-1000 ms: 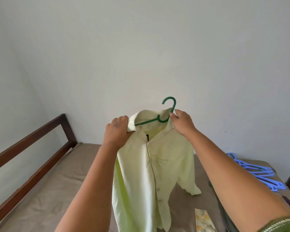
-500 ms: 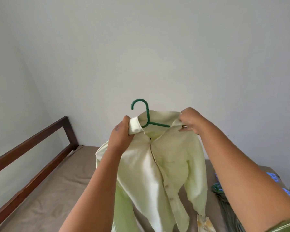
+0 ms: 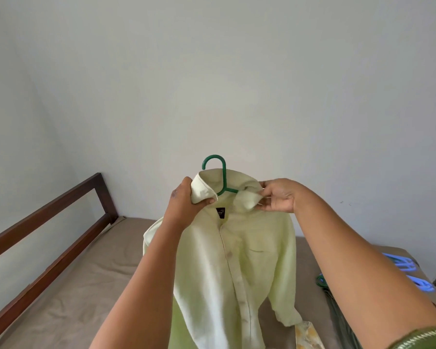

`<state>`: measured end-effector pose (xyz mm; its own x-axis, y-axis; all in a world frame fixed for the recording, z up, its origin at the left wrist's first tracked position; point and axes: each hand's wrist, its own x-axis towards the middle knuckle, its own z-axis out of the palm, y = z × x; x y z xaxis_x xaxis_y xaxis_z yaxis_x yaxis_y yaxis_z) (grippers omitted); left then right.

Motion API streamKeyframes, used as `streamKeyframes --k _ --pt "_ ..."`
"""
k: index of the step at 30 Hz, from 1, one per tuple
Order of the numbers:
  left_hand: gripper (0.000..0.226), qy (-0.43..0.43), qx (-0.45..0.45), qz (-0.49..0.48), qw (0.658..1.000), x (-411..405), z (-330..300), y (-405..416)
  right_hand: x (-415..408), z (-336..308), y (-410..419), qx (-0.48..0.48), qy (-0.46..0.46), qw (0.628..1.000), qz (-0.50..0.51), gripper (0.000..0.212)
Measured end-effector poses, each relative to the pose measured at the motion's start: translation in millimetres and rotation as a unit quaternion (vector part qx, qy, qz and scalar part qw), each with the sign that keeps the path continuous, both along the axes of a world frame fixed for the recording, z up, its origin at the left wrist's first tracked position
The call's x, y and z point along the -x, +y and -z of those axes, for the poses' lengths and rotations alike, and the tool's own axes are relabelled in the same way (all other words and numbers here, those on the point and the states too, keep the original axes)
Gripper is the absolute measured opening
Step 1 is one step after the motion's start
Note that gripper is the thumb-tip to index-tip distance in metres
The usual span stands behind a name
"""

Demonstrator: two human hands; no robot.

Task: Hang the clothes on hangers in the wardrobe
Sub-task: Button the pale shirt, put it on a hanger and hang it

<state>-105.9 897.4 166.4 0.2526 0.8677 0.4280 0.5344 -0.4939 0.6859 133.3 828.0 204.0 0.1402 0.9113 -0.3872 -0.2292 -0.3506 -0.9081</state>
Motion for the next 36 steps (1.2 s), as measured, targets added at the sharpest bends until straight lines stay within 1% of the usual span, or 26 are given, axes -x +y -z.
streamKeyframes --k 1,2,3,4,6,7,8,10,12,13,15,17,18,19,20,21,23,25,26,27,28,31,32,33,35,36 --pt "0.051 -0.002 -0.007 -0.008 1.000 -1 2 -1 1 4 2 -0.007 -0.117 0.993 -0.013 0.023" --pt "0.050 -0.006 -0.013 -0.016 1.000 -1 3 -3 3 6 4 -0.028 -0.249 0.968 0.004 0.024" --pt "0.050 -0.013 -0.012 -0.022 1.000 -1 4 -4 6 5 5 -0.068 -0.346 0.935 0.042 0.030" --pt "0.051 -0.022 -0.007 -0.026 0.999 -1 4 -5 8 4 6 -0.116 -0.360 0.924 0.061 0.039" --pt "0.053 -0.044 0.004 -0.031 0.999 1 1 -5 9 2 5 -0.179 -0.247 0.952 0.018 0.047" --pt "0.054 -0.057 0.004 -0.032 0.998 3 -2 -5 7 5 5 -0.179 -0.217 0.959 -0.016 0.044" --pt "0.055 -0.068 0.000 -0.032 0.997 6 -5 -5 4 8 5 -0.175 -0.252 0.951 -0.051 0.037" --pt "0.056 -0.087 -0.009 -0.031 0.996 12 -12 -3 -7 17 7 -0.167 -0.387 0.903 -0.091 0.027" --pt "0.056 -0.098 -0.009 -0.032 0.995 16 -18 -1 -11 19 8 -0.176 -0.462 0.865 -0.084 0.026" --pt "0.056 -0.093 -0.012 -0.030 0.995 16 -21 0 -9 17 9 -0.202 -0.488 0.846 -0.067 0.026" --pt "0.052 -0.056 -0.032 -0.019 0.998 13 -26 0 -4 8 10 -0.259 -0.564 0.784 -0.010 0.031" --pt "0.043 -0.034 -0.056 -0.001 0.998 8 -33 -2 6 -1 11 -0.285 -0.642 0.711 0.038 0.041" --pt "0.038 -0.051 -0.058 0.009 0.997 6 -36 -3 11 -7 12 -0.295 -0.667 0.682 0.049 0.047" --pt "0.034 -0.082 -0.052 0.019 0.995 5 -40 -4 15 -12 13 -0.299 -0.677 0.671 0.048 0.053" --pt "0.032 -0.113 -0.046 0.025 0.992 6 -43 -4 19 -18 12 -0.303 -0.676 0.670 0.037 0.058" --pt "0.031 -0.135 -0.044 0.029 0.989 8 -45 -3 21 -23 11 -0.306 -0.665 0.681 0.022 0.063" --pt "0.030 -0.150 -0.052 0.044 0.986 11 -47 -3 21 -29 11 -0.327 -0.631 0.703 -0.005 0.069" --pt "0.027 -0.144 -0.057 0.067 0.986 9 -48 -5 19 -34 13 -0.331 -0.599 0.728 -0.043 0.067" --pt "0.027 -0.136 -0.060 0.076 0.986 7 -48 -6 20 -37 15 -0.332 -0.572 0.746 -0.072 0.059" --pt "0.029 -0.130 -0.061 0.081 0.986 5 -48 -7 22 -40 16 -0.336 -0.547 0.761 -0.092 0.042" --pt "0.032 -0.127 -0.064 0.078 0.987 4 -48 -8 23 -45 19 -0.344 -0.526 0.773 -0.085 0.026" --pt "0.032 -0.163 -0.038 0.062 0.984 5 -50 -8 18 -54 22 -0.368 -0.446 0.813 0.063 0.037" --pt "0.031 -0.182 -0.027 0.060 0.981 6 -52 -8 16 -55 22 -0.370 -0.429 0.820 0.085 0.037" --pt "0.031 -0.194 -0.026 0.061 0.979 6 -54 -8 18 -56 21 -0.363 -0.435 0.822 0.060 0.037" --pt "0.035 -0.181 -0.038 0.069 0.980 3 -59 -12 28 -55 17 -0.320 -0.473 0.818 -0.070 0.057" --pt "0.037 -0.173 -0.043 0.075 0.981 1 -61 -13 32 -56 14 -0.315 -0.470 0.818 -0.107 0.066"
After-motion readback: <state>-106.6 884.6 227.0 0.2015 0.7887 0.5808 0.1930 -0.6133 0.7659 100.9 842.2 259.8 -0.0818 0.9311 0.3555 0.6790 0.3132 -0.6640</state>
